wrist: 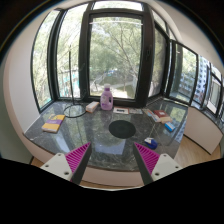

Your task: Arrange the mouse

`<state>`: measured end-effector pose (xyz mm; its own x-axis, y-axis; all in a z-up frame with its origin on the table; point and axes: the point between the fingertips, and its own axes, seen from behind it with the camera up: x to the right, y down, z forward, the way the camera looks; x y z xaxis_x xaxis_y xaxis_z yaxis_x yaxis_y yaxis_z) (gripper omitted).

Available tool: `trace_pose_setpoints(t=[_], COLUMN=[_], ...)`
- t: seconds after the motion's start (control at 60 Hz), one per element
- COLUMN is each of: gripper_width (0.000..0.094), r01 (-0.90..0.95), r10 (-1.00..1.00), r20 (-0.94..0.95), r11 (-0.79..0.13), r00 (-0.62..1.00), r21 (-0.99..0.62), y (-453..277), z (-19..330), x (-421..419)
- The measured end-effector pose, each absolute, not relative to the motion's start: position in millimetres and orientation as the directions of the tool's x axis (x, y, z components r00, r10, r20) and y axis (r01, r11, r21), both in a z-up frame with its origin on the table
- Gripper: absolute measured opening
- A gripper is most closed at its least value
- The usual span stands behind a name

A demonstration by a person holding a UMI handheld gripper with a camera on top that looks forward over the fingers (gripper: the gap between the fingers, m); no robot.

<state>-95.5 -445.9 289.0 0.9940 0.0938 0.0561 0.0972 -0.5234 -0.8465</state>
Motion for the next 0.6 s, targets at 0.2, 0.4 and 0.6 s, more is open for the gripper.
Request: trace_pose_setpoints(t=[0.2, 0.4, 0.6], gripper_width=[0.0848, 0.0842, 0.0847], r01=[0.089, 0.076, 0.071], r10=[0.086, 0.027, -0.065], r20=[0.049, 0.076, 0.153], r11=[-0.566, -0.625, -0.669], r00=[0.995, 0.997, 0.986], r21=[-0.82, -0.777, -0.74], y=[-445.7, -437.1, -405.0], z=[253.8, 180.1, 103.4], x=[-83.4, -23.8, 75.1])
